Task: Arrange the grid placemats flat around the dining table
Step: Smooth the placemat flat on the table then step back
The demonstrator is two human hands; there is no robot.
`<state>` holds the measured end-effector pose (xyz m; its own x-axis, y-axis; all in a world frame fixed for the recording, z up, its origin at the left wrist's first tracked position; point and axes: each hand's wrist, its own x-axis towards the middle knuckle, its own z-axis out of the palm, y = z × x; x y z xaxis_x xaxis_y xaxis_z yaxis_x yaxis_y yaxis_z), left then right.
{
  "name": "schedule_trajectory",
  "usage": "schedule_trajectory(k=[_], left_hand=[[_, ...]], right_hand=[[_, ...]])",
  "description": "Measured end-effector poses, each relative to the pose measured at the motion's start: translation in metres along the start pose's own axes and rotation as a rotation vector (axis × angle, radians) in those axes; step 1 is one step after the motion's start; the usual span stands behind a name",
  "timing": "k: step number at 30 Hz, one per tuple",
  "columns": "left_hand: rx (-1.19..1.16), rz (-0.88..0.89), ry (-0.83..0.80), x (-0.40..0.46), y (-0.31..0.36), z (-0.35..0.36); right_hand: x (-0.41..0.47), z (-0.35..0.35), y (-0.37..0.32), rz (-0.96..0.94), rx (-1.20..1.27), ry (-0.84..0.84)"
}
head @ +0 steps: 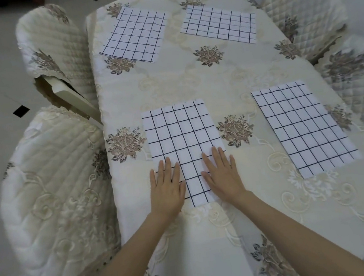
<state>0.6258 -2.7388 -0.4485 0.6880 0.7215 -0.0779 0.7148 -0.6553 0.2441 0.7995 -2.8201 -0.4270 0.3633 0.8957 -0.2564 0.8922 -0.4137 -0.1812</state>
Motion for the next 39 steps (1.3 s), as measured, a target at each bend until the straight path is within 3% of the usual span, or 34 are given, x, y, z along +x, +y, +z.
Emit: schedule_trajectory(k=[3, 6, 16, 20, 24, 29, 33, 36, 39], left_hand=[[0.043, -0.014, -0.021, 0.032, -0.008, -0.007], [0.071, 0.025, -0.052, 0.052, -0.018, -0.007], [0.073, 0.065, -0.044, 0.056, -0.032, -0.001], [0.114, 0.041, 0.012, 0.043, -0.015, -0.003], [0.087, 0.068, -0.031, 0.008, 0.012, 0.005], [0.036, -0.023, -0.086, -0.032, 0.034, 0.01], [-0.037, -0.034, -0.21, -0.047, 0.036, -0.005], [-0.185, -0.113, -0.306, -0.049, 0.037, -0.042], [-0.598, -0.346, -0.437, -0.059, 0.029, -0.089]], right_hand=[[0.028, -0.013, -0.006, -0.038, -0.005, 0.044], [0.048, -0.01, -0.007, -0.067, -0.02, -0.031], [0.056, 0.014, 0.0, -0.035, -0.07, 0.034], [0.043, 0.014, -0.001, 0.005, -0.049, 0.063], [0.006, 0.024, 0.0, -0.012, -0.024, 0.099], [-0.035, 0.033, 0.002, -0.021, -0.013, 0.109], [-0.049, 0.021, 0.002, -0.049, -0.043, -0.053], [-0.047, -0.017, -0.004, 0.003, -0.045, -0.346], [-0.048, -0.072, -0.023, 0.14, 0.249, -0.557]])
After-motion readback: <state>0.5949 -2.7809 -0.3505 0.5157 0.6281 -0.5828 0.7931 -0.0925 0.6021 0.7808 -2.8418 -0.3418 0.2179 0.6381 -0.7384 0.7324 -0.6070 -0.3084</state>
